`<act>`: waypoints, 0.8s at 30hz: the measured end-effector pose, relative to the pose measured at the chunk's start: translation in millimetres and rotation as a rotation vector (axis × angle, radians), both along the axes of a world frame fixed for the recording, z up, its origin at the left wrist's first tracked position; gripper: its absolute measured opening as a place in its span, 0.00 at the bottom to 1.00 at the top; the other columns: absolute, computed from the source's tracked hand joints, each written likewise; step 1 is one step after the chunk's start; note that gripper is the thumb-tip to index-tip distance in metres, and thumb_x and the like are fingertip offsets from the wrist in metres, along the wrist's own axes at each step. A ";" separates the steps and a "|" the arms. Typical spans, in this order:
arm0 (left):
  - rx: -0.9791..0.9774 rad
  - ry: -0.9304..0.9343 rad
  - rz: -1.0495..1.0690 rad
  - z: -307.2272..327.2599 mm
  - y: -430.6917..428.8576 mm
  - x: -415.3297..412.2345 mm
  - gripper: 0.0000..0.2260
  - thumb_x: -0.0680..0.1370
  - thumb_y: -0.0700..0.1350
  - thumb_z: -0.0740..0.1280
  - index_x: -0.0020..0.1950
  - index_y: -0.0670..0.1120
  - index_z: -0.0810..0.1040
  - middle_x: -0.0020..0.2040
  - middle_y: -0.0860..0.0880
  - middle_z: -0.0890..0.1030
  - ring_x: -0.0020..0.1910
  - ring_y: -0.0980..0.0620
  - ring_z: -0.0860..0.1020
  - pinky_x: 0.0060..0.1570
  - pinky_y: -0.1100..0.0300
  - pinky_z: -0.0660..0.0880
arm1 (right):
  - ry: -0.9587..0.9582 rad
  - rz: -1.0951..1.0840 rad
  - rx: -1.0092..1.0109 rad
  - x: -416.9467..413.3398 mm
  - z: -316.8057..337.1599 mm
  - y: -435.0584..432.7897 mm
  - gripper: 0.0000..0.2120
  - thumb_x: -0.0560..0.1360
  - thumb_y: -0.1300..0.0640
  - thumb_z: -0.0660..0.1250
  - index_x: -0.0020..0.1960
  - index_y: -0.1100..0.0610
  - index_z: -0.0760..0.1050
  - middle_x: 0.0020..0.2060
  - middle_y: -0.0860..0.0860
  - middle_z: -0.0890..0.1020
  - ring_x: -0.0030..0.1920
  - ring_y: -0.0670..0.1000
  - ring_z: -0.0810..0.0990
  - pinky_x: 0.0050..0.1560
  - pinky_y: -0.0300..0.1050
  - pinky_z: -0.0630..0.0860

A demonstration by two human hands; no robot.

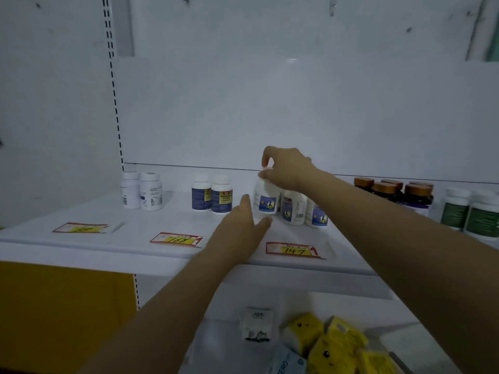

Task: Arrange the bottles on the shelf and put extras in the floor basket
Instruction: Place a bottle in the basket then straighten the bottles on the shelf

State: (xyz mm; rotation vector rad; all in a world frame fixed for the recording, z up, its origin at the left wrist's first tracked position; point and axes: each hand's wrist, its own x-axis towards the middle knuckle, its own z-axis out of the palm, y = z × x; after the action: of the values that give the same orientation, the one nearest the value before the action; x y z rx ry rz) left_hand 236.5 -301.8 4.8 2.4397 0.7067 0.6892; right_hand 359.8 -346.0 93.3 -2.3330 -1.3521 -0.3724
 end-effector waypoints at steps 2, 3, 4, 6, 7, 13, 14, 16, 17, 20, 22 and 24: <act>-0.066 -0.069 -0.003 10.4 3.5 -0.8 0.32 0.79 0.53 0.63 0.77 0.45 0.50 0.75 0.46 0.61 0.72 0.47 0.63 0.66 0.54 0.63 | 0.060 0.075 0.047 -5.6 13.5 -10.9 0.12 0.77 0.50 0.65 0.57 0.55 0.73 0.50 0.52 0.76 0.51 0.52 0.73 0.47 0.43 0.67; -0.103 -0.090 -0.003 15.6 5.2 -0.3 0.34 0.78 0.52 0.64 0.77 0.45 0.50 0.76 0.46 0.60 0.72 0.47 0.62 0.67 0.54 0.63 | 0.073 0.102 0.056 -9.4 19.8 -16.6 0.13 0.76 0.50 0.66 0.57 0.55 0.74 0.50 0.51 0.75 0.51 0.50 0.73 0.46 0.42 0.67; -0.142 -0.113 -0.011 20.1 6.0 0.2 0.34 0.78 0.52 0.65 0.77 0.45 0.50 0.76 0.46 0.61 0.72 0.47 0.63 0.66 0.53 0.63 | 0.088 0.124 0.064 -13.2 25.4 -22.0 0.13 0.76 0.50 0.66 0.57 0.55 0.75 0.49 0.50 0.74 0.51 0.49 0.72 0.47 0.41 0.67; -0.240 -0.180 -0.066 25.7 4.7 1.1 0.31 0.77 0.50 0.67 0.75 0.48 0.56 0.73 0.47 0.66 0.66 0.49 0.70 0.61 0.53 0.68 | 0.128 0.165 0.086 -20.9 34.8 -32.0 0.13 0.76 0.50 0.67 0.58 0.54 0.76 0.50 0.49 0.74 0.52 0.49 0.72 0.48 0.40 0.67; -0.283 -0.231 -0.107 27.3 3.3 1.7 0.27 0.76 0.49 0.68 0.72 0.49 0.61 0.68 0.48 0.71 0.59 0.52 0.73 0.55 0.57 0.71 | 0.155 0.188 0.093 -24.0 38.4 -36.7 0.13 0.76 0.50 0.67 0.58 0.53 0.76 0.50 0.49 0.74 0.51 0.49 0.73 0.48 0.40 0.67; -0.252 -0.496 -0.005 31.9 -9.5 4.7 0.23 0.71 0.46 0.74 0.57 0.50 0.64 0.54 0.50 0.74 0.49 0.53 0.75 0.38 0.65 0.70 | 0.201 0.174 0.134 -36.3 44.6 -53.8 0.19 0.76 0.47 0.65 0.64 0.56 0.73 0.60 0.54 0.77 0.57 0.52 0.76 0.57 0.46 0.74; -0.205 -0.519 0.031 32.3 -12.5 6.1 0.25 0.69 0.46 0.75 0.56 0.50 0.62 0.54 0.49 0.73 0.49 0.52 0.75 0.39 0.64 0.72 | 0.185 0.125 0.123 -39.7 44.0 -53.8 0.23 0.76 0.44 0.65 0.63 0.59 0.74 0.59 0.56 0.78 0.58 0.54 0.77 0.57 0.49 0.76; -0.162 -0.520 0.062 33.5 -18.4 6.7 0.28 0.68 0.47 0.77 0.56 0.51 0.60 0.54 0.48 0.71 0.51 0.50 0.75 0.41 0.61 0.76 | 0.207 0.079 0.111 -45.4 43.3 -53.5 0.26 0.76 0.43 0.65 0.60 0.65 0.76 0.55 0.60 0.81 0.54 0.57 0.81 0.54 0.50 0.79; -0.190 -0.509 0.043 34.7 -21.2 5.9 0.29 0.68 0.48 0.77 0.57 0.50 0.60 0.55 0.48 0.71 0.52 0.49 0.75 0.41 0.61 0.76 | 0.233 0.083 0.119 -47.1 43.4 -54.0 0.26 0.76 0.44 0.65 0.59 0.66 0.76 0.53 0.60 0.82 0.52 0.58 0.82 0.53 0.51 0.80; -0.376 -0.445 -0.125 37.7 -27.7 -0.6 0.30 0.72 0.51 0.72 0.67 0.50 0.58 0.58 0.50 0.70 0.53 0.51 0.73 0.46 0.61 0.74 | 0.339 0.142 0.193 -45.5 45.1 -59.4 0.18 0.77 0.51 0.67 0.59 0.64 0.76 0.54 0.58 0.81 0.53 0.56 0.81 0.54 0.49 0.80; -0.422 -0.397 -0.187 36.3 -26.4 -5.9 0.27 0.76 0.52 0.67 0.71 0.51 0.59 0.62 0.50 0.70 0.56 0.52 0.72 0.55 0.56 0.73 | 0.431 0.210 0.233 -43.3 43.5 -64.1 0.15 0.77 0.57 0.66 0.62 0.61 0.74 0.57 0.57 0.78 0.55 0.55 0.79 0.55 0.48 0.79; -0.388 -0.376 -0.182 33.2 -25.4 -10.3 0.24 0.77 0.50 0.66 0.70 0.50 0.63 0.62 0.51 0.71 0.55 0.52 0.72 0.56 0.57 0.72 | 0.488 0.275 0.224 -43.3 39.8 -66.7 0.15 0.78 0.61 0.64 0.64 0.59 0.74 0.59 0.54 0.76 0.57 0.53 0.77 0.58 0.46 0.77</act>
State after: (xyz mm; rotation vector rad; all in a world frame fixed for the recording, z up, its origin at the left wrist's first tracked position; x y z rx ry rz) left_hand 226.3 -327.1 37.9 1.9212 0.4154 0.8206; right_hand 316.5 -412.7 133.1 -1.8596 -1.2811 0.1209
